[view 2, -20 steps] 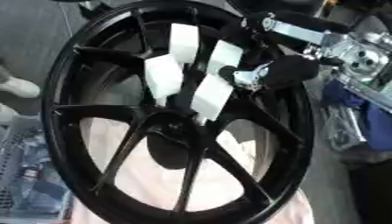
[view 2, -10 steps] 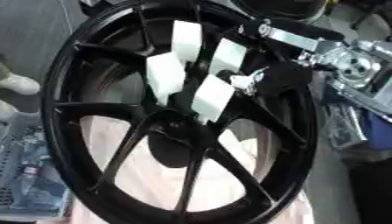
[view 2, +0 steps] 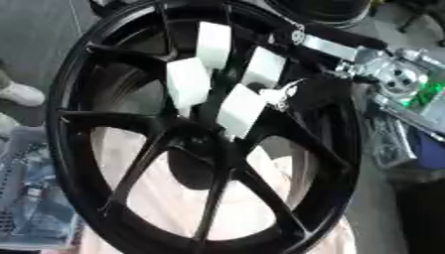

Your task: Pull the pin out of the wheel hub.

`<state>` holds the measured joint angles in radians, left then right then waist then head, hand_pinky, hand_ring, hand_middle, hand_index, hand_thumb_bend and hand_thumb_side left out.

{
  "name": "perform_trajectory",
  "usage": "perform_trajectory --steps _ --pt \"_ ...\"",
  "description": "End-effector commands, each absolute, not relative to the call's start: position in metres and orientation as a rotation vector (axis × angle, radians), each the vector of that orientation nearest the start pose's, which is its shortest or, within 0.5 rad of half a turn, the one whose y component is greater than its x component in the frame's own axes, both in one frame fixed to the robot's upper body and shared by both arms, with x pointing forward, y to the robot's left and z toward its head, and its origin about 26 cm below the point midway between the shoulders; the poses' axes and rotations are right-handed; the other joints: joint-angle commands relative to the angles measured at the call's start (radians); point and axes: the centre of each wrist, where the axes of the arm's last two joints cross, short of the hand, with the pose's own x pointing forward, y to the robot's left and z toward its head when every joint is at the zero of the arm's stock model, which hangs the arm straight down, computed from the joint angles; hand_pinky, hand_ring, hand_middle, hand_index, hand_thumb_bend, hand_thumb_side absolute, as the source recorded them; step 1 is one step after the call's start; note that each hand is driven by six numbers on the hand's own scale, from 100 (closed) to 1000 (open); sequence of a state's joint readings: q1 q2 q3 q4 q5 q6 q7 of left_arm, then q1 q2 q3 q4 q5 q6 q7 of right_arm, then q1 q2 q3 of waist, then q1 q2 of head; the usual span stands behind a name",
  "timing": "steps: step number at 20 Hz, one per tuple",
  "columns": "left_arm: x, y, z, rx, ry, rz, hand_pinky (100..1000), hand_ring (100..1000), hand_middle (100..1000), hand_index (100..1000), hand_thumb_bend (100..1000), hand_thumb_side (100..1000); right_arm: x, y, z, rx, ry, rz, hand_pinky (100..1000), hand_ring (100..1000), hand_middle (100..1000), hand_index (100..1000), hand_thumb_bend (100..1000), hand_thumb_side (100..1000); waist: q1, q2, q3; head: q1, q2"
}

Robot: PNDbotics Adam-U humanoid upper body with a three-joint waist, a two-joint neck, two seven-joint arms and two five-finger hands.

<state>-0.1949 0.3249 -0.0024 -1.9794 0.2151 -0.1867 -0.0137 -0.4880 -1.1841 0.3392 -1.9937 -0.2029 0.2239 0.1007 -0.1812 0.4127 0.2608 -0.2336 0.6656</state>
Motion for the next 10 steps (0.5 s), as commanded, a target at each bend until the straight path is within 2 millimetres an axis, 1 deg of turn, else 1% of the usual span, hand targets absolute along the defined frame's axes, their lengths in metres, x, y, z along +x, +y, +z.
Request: perform_trajectory --steps 1,3,5,7,9,10 --pt "0.2891 0.2695 0.1732 -0.085 -2.352 -0.265 883 701 634 764 100 731 0.2878 -0.2968 0.2930 -0.506 -1.745 1.222 571 817 598 736 245 386 0.008 -0.017 -0.001 -0.003 -0.001" --pt "0.2890 0.2696 0.1730 -0.084 -2.352 -0.265 883 702 634 764 100 732 0.2878 -0.2967 0.2929 -0.502 -1.748 1.211 568 814 599 736 237 381 0.008 -0.017 -0.002 -0.004 0.000" --pt "0.2889 0.2695 0.1727 -0.083 -2.350 -0.265 884 703 634 764 100 732 0.2878 -0.2969 0.2927 -0.502 -1.747 1.204 566 807 602 735 231 353 0.008 -0.017 -0.002 -0.004 -0.001" --pt "0.2889 0.2695 0.1725 -0.082 -2.350 -0.265 885 704 635 764 100 732 0.2878 -0.2970 0.2918 -0.498 -1.744 1.199 558 791 609 742 194 312 0.008 -0.017 -0.003 -0.004 0.000" --pt "0.2888 0.2695 0.1724 -0.083 -2.349 -0.264 885 705 635 764 100 732 0.2878 -0.2972 0.2914 -0.494 -1.740 1.197 555 785 614 755 183 289 0.008 -0.017 -0.002 -0.005 0.000" --pt "0.2888 0.2694 0.1723 -0.083 -2.349 -0.264 886 706 635 763 100 732 0.2878 -0.2972 0.2915 -0.492 -1.739 1.196 547 774 614 763 161 266 0.008 -0.017 -0.003 -0.005 0.000"
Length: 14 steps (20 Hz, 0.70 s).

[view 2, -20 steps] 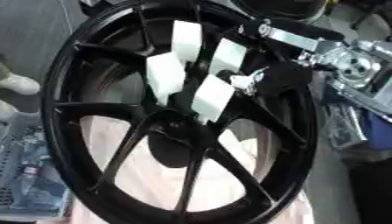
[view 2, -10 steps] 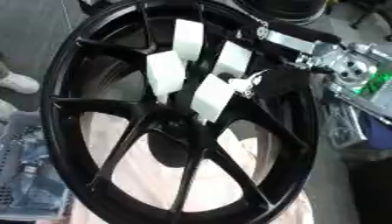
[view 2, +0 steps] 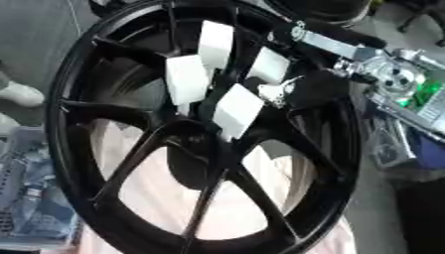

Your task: Pull the pin out of the wheel hub.

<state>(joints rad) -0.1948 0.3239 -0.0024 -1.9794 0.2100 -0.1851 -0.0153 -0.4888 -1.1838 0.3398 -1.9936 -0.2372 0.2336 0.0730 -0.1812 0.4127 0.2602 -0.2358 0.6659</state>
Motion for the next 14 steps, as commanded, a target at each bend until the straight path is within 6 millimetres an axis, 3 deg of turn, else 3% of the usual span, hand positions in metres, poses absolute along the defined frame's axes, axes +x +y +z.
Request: perform_trajectory --steps 1,8,14 --pt "0.2888 0.2694 0.1723 -0.083 -2.349 -0.264 886 706 636 763 100 732 0.2878 -0.2973 0.2916 -0.490 -1.739 1.195 534 763 609 776 149 240 0.008 -0.017 -0.002 -0.003 0.000" --pt "0.2889 0.2694 0.1725 -0.085 -2.350 -0.262 887 708 637 751 100 732 0.2876 -0.2979 0.2923 -0.452 -1.737 1.201 480 717 583 791 100 107 0.009 -0.019 -0.003 -0.003 0.002" --pt "0.2887 0.2697 0.1721 -0.086 -2.346 -0.261 889 711 639 748 100 730 0.2870 -0.2996 0.2993 -0.437 -1.756 1.197 464 695 551 728 100 100 0.010 -0.027 -0.009 -0.004 0.003"
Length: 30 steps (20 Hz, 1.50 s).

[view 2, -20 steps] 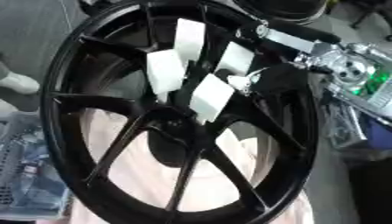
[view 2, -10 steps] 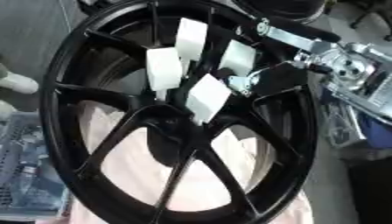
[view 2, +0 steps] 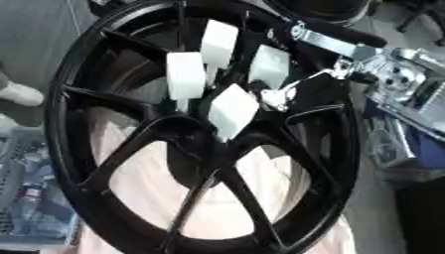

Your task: Pull the pin out of the wheel hub.

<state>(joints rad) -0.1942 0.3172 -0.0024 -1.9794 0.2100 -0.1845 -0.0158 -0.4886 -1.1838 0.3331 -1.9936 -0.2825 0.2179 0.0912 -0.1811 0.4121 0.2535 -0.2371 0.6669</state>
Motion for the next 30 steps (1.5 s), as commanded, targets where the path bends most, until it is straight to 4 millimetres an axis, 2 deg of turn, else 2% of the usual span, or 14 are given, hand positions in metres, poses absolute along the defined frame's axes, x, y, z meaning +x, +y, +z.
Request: perform_trajectory --steps 1,7,14,17,18,19,24,30 --pt "0.289 0.270 0.172 -0.085 -2.345 -0.261 889 711 639 748 100 731 0.287 -0.300 0.301 -0.435 -1.761 1.194 460 690 546 717 100 100 0.010 -0.028 -0.003 -0.003 0.002" --pt "0.288 0.271 0.171 -0.081 -2.338 -0.257 890 710 641 746 100 729 0.285 -0.304 0.314 -0.438 -1.778 1.188 442 668 523 658 100 100 0.012 -0.043 -0.014 0.001 0.002" --pt "0.288 0.272 0.170 -0.080 -2.332 -0.251 891 708 641 746 100 725 0.281 -0.309 0.333 -0.454 -1.804 1.195 449 662 517 649 100 100 0.014 -0.060 -0.024 0.002 -0.001" --pt "0.287 0.274 0.170 -0.074 -2.333 -0.246 892 707 641 746 100 723 0.278 -0.313 0.347 -0.484 -1.831 1.188 448 664 518 651 100 100 0.018 -0.066 -0.031 0.005 0.000" --pt "0.287 0.274 0.169 -0.071 -2.333 -0.244 892 707 641 746 100 723 0.276 -0.315 0.352 -0.496 -1.843 1.180 448 664 521 651 100 186 0.019 -0.067 -0.035 0.008 0.001" --pt "0.287 0.275 0.169 -0.067 -2.332 -0.241 892 707 641 746 100 723 0.274 -0.317 0.357 -0.509 -1.856 1.168 445 665 518 651 100 100 0.021 -0.068 -0.039 0.012 0.002" --pt "0.286 0.276 0.167 -0.056 -2.330 -0.229 895 707 641 746 100 723 0.265 -0.330 0.374 -0.555 -1.895 1.090 436 664 515 648 100 100 0.032 -0.067 -0.057 0.032 0.006" --pt "0.284 0.280 0.164 -0.028 -2.329 -0.210 896 708 641 745 100 723 0.258 -0.348 0.379 -0.680 -1.892 0.973 442 664 514 647 100 100 0.055 -0.061 -0.095 0.063 0.017"
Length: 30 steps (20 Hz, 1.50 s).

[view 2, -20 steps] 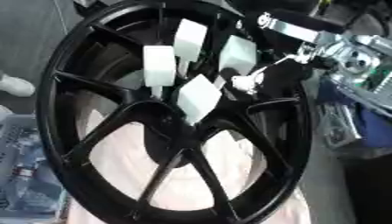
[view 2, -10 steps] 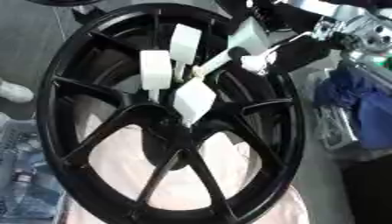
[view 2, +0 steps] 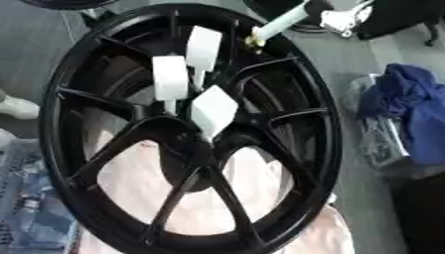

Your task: Pull the pin out of the wheel hub.

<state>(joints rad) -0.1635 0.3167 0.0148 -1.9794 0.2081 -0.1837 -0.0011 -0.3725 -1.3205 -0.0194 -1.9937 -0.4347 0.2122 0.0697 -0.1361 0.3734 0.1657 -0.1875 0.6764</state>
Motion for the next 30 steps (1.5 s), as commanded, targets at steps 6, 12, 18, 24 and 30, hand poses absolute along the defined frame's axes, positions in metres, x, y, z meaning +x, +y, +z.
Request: perform_trajectory --steps 6,12,18,24,30 --pt "0.283 0.284 0.162 0.011 -2.333 -0.188 897 707 640 745 100 722 0.257 -0.377 0.341 -0.862 -1.772 0.771 453 670 519 652 100 100 0.035 -0.012 -0.057 0.064 0.028" --pt "0.283 0.283 0.162 0.019 -2.342 -0.173 899 707 639 745 100 722 0.246 -0.406 0.282 -1.032 -1.647 0.592 463 678 529 661 100 100 0.062 0.003 -0.078 0.101 0.030" --pt "0.283 0.281 0.162 0.019 -2.354 -0.161 900 706 638 746 100 720 0.224 -0.426 0.222 -1.193 -1.555 0.458 488 713 572 695 100 100 0.089 0.020 -0.076 0.126 0.027" --pt "0.284 0.278 0.163 0.005 -2.361 -0.161 901 705 637 746 100 722 0.208 -0.430 0.185 -1.300 -1.455 0.360 612 825 751 824 194 100 0.102 0.032 -0.070 0.138 0.021" --pt "0.285 0.277 0.163 -0.004 -2.365 -0.164 901 706 638 747 100 725 0.200 -0.430 0.167 -1.304 -1.346 0.326 743 1000 958 917 363 109 0.106 0.036 -0.065 0.143 0.021"
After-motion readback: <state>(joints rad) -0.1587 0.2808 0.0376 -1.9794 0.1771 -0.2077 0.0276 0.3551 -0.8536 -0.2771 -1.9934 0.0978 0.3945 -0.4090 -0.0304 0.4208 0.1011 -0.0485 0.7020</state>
